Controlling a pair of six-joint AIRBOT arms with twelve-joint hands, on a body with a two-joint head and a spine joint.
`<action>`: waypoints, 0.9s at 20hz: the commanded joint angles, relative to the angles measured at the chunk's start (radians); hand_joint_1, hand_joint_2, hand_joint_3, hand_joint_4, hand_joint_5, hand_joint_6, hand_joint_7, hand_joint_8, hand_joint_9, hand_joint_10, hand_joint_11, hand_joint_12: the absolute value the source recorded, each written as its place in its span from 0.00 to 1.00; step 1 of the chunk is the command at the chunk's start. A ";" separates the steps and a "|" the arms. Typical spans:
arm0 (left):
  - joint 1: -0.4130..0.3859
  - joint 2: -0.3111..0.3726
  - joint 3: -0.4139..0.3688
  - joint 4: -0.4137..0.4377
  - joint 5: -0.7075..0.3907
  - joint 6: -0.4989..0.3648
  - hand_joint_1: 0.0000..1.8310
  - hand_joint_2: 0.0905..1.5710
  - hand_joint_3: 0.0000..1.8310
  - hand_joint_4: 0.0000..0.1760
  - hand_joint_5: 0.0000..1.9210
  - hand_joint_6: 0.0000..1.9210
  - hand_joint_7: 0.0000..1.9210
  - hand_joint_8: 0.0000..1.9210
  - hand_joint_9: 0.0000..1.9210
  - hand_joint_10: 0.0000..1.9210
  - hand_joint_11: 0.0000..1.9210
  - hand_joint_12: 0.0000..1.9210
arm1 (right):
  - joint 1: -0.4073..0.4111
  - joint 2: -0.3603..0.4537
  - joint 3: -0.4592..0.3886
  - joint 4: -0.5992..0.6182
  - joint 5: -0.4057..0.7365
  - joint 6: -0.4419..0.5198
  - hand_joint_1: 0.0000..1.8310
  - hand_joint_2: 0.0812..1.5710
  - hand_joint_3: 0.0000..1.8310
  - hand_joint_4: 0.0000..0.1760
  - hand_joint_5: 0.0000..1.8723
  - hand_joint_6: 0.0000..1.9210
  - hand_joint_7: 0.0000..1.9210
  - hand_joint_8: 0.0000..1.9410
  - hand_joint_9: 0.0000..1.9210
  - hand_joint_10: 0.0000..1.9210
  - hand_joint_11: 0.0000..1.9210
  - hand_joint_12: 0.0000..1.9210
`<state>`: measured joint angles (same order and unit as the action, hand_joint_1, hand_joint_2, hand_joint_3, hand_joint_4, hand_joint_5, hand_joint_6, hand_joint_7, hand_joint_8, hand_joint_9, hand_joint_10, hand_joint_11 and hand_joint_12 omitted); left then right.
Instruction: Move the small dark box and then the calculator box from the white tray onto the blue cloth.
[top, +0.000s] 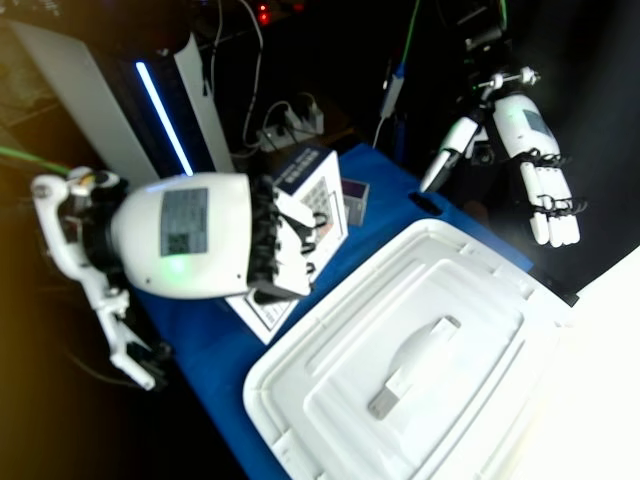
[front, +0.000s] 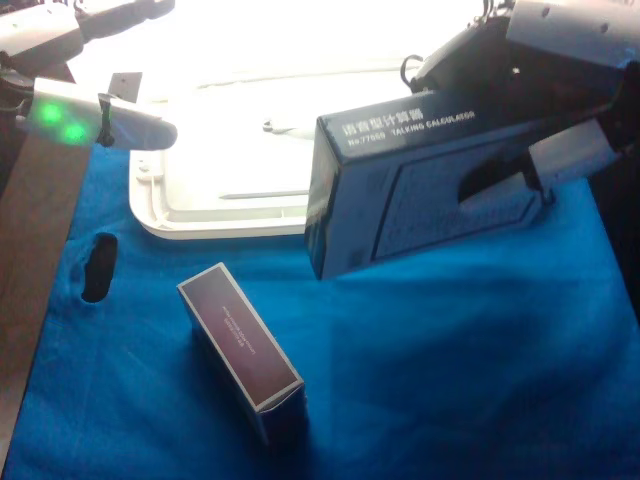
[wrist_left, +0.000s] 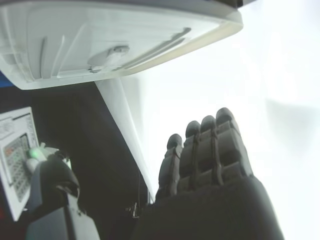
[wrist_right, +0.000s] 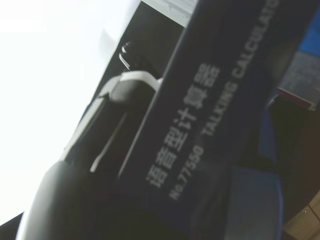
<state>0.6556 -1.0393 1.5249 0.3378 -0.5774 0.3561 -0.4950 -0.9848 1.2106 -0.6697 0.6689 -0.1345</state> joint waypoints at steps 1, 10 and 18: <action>-0.003 0.001 0.005 -0.036 -0.101 -0.003 0.27 0.52 0.01 0.59 0.00 0.00 0.00 0.00 0.00 0.00 0.00 0.00 | 0.004 0.001 -0.002 0.058 0.100 0.000 0.68 0.70 0.00 0.00 0.49 0.44 0.59 0.47 0.59 0.53 0.49 0.83; 0.011 -0.005 0.002 -0.053 -0.102 -0.003 0.29 0.54 0.01 0.60 0.00 0.00 0.01 0.00 0.00 0.00 0.00 0.00 | -0.058 -0.026 0.002 0.058 0.090 0.000 0.62 0.73 0.00 0.00 0.47 0.59 0.69 0.09 0.58 0.51 0.48 0.82; 0.016 -0.007 0.001 -0.053 -0.099 -0.003 0.31 0.53 0.00 0.56 0.00 0.00 0.01 0.00 0.00 0.00 0.00 0.00 | -0.069 -0.030 0.002 0.046 0.079 0.000 0.63 0.72 0.00 0.00 0.49 0.56 0.72 0.05 0.61 0.50 0.51 0.82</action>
<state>0.6785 -1.0435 1.5246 0.3210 -0.5785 0.3561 -0.5774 -1.0126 1.2110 -0.6697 0.6533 -0.1379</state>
